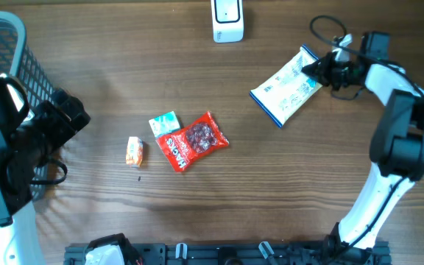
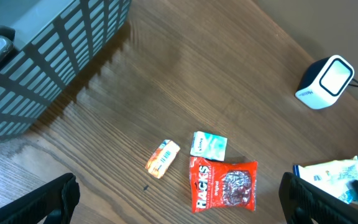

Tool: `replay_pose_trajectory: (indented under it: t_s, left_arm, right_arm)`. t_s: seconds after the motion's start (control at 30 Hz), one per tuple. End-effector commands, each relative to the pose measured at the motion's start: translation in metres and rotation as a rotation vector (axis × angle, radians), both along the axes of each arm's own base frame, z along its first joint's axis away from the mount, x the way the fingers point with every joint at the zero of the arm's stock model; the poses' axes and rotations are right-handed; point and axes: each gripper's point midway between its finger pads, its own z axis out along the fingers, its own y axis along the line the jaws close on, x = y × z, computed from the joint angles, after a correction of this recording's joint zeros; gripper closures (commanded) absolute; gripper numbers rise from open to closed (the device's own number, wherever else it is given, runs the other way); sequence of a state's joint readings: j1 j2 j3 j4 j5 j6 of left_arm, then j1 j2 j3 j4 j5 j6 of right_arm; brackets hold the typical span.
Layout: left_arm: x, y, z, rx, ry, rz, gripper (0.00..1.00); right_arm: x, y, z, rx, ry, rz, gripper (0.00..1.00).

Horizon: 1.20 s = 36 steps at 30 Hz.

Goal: Scan the item barcode

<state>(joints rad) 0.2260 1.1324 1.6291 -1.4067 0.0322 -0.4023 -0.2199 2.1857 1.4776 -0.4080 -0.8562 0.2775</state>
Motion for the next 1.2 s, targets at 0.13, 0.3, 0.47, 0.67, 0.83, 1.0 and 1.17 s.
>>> replay_pose_trajectory:
  t_s: [0.13, 0.3, 0.47, 0.67, 0.83, 1.0, 1.17]
  left_arm:
    - [0.001, -0.002, 0.002, -0.005, -0.008, -0.008, 0.00]
    - [0.001, -0.002, 0.002, -0.005, -0.008, -0.008, 0.00]
    - [0.001, -0.002, 0.002, -0.005, -0.008, -0.008, 0.00]
    - [0.001, -0.002, 0.002, -0.004, -0.008, -0.008, 0.00]
    - [0.001, -0.002, 0.002, -0.004, -0.008, -0.008, 0.00]
    - [0.001, -0.002, 0.002, -0.005, -0.008, -0.008, 0.00]
    - [0.001, -0.002, 0.002, -0.004, -0.008, -0.008, 0.00]
  right_arm:
    - [-0.045, 0.094, 0.078, 0.089, -0.125, 0.308, 0.96]
    - [-0.075, 0.135, 0.014, 0.081, 0.008, 0.361, 0.96]
    - [-0.082, 0.098, -0.052, -0.021, 0.104, 0.202, 0.96]
    - [-0.088, 0.102, 0.023, 0.314, -0.078, 0.322, 0.96]
    - [-0.042, 0.028, 0.058, 0.127, -0.193, 0.056, 0.96]
    - [-0.016, -0.018, 0.043, -0.012, -0.201, -0.129, 0.96]
    - [0.010, -0.011, 0.018, 0.001, -0.275, -0.134, 0.96]
